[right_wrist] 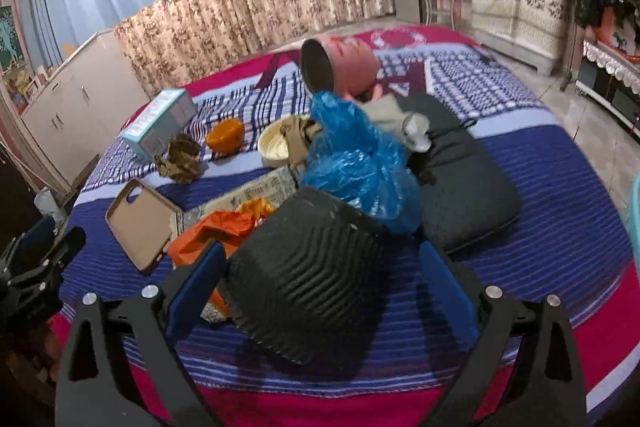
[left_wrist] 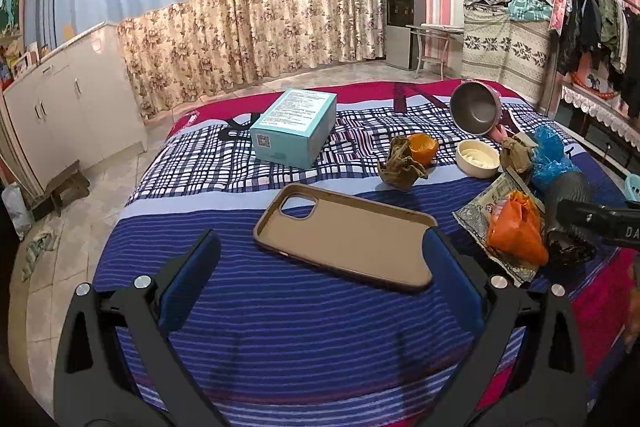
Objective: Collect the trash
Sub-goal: 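Move both tools back to the bed toward the black ribbed cup, then grasp the black ribbed cup with the right tool while the left tool grasps the orange bag, then carry cup and orange bag to the blue basket and release both inside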
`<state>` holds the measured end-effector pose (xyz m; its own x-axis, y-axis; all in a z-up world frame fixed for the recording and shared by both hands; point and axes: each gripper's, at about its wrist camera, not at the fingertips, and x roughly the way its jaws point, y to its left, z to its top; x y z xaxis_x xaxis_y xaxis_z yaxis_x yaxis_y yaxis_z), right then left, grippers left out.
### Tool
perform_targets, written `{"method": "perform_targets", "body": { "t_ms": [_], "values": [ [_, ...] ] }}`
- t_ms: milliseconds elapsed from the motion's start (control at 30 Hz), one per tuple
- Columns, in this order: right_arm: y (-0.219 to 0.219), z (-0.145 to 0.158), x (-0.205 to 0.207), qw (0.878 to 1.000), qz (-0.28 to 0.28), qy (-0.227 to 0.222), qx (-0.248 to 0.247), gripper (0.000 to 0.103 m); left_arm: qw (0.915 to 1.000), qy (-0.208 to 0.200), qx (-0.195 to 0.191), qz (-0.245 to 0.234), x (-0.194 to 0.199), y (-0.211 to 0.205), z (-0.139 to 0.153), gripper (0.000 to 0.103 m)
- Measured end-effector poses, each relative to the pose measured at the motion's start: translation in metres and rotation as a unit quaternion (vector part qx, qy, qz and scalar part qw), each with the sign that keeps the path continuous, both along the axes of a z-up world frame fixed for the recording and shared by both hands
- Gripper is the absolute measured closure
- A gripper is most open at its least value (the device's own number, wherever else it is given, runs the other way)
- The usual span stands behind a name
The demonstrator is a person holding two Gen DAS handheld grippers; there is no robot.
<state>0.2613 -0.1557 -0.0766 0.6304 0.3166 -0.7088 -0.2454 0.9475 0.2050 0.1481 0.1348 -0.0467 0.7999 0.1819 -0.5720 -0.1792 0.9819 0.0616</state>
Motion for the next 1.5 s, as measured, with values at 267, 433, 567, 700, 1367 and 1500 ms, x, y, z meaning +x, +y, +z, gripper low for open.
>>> {"method": "perform_targets", "body": {
  "t_ms": [267,433,567,700,1367,1500],
  "values": [
    [-0.003,0.002,-0.010,1.000,0.028,-0.006,-0.003,0.034,0.9997,0.012,-0.007,-0.020,0.005,-0.021,-0.004,0.006],
    [-0.039,0.016,-0.020,1.000,0.022,-0.012,0.011,0.033,0.9983,0.009,-0.013,-0.057,0.012,-0.055,-0.001,0.006],
    [-0.063,0.022,-0.025,1.000,0.023,-0.010,-0.003,0.033,0.9948,0.015,-0.028,-0.096,0.022,-0.084,-0.002,0.006],
    [-0.079,0.022,-0.027,0.999,0.014,-0.019,-0.047,0.033,0.9918,0.040,-0.025,-0.119,0.038,-0.109,-0.015,0.011],
    [-0.231,0.054,-0.033,0.986,-0.150,-0.072,-0.020,0.033,0.9864,-0.012,0.000,-0.164,0.051,-0.166,0.043,0.101],
    [-0.270,0.058,-0.041,0.977,-0.195,-0.081,-0.023,0.033,0.9821,-0.037,-0.001,-0.185,0.056,-0.195,0.066,0.102]
  ]
}}
